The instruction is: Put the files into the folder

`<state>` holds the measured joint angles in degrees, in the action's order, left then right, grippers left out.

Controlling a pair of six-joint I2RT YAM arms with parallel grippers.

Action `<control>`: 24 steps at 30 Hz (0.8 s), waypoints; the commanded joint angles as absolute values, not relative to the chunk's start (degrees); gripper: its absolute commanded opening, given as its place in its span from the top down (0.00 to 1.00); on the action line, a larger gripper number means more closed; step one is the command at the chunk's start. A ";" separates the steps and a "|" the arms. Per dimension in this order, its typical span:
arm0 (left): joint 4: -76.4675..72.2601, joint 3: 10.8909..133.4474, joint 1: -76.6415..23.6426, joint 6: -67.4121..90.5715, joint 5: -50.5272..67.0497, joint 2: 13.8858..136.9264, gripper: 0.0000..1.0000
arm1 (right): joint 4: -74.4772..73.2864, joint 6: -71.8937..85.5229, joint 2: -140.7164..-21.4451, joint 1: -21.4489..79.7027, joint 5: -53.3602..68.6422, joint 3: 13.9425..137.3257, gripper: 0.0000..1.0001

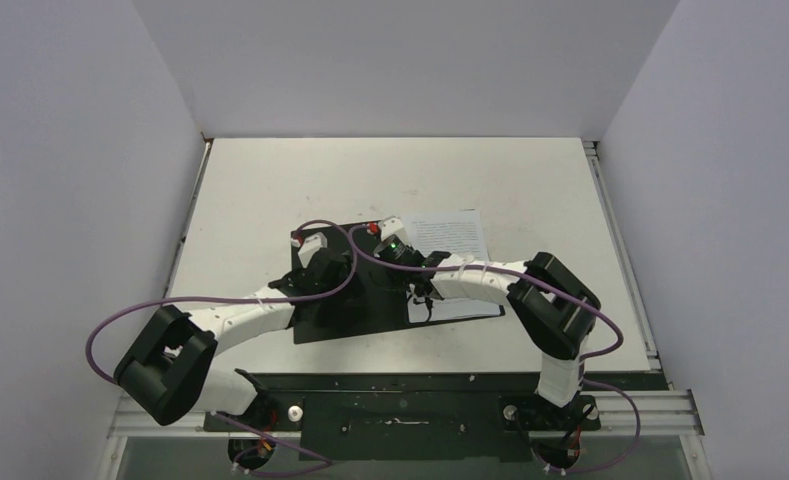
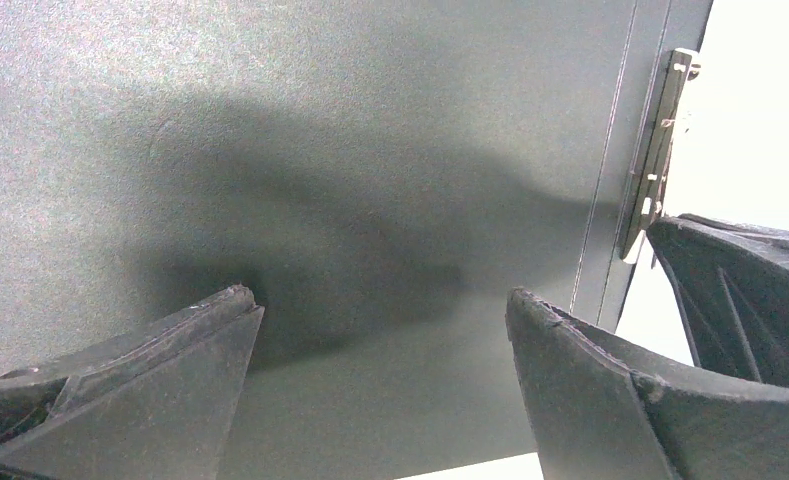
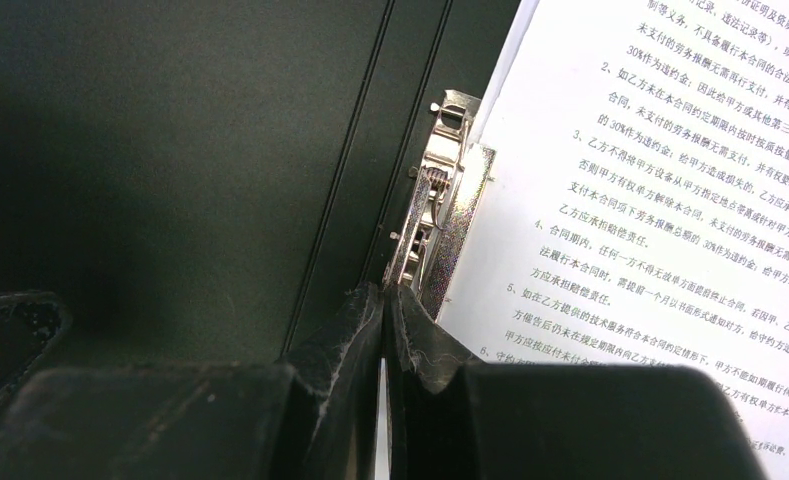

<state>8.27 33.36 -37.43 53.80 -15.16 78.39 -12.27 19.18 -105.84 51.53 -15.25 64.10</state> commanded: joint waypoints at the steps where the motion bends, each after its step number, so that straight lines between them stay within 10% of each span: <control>1: 15.07 28.30 -37.35 56.78 -8.44 84.59 0.03 | -23.81 21.11 -111.07 51.77 -11.51 58.48 0.95; 24: 13.96 27.39 -36.89 57.82 -8.65 85.48 0.03 | -23.64 25.38 -110.69 54.24 -13.76 51.84 0.95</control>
<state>6.31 33.30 -37.28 54.52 -15.22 79.24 -6.52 22.55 -104.60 53.06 -18.68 59.29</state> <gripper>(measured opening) 0.967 0.059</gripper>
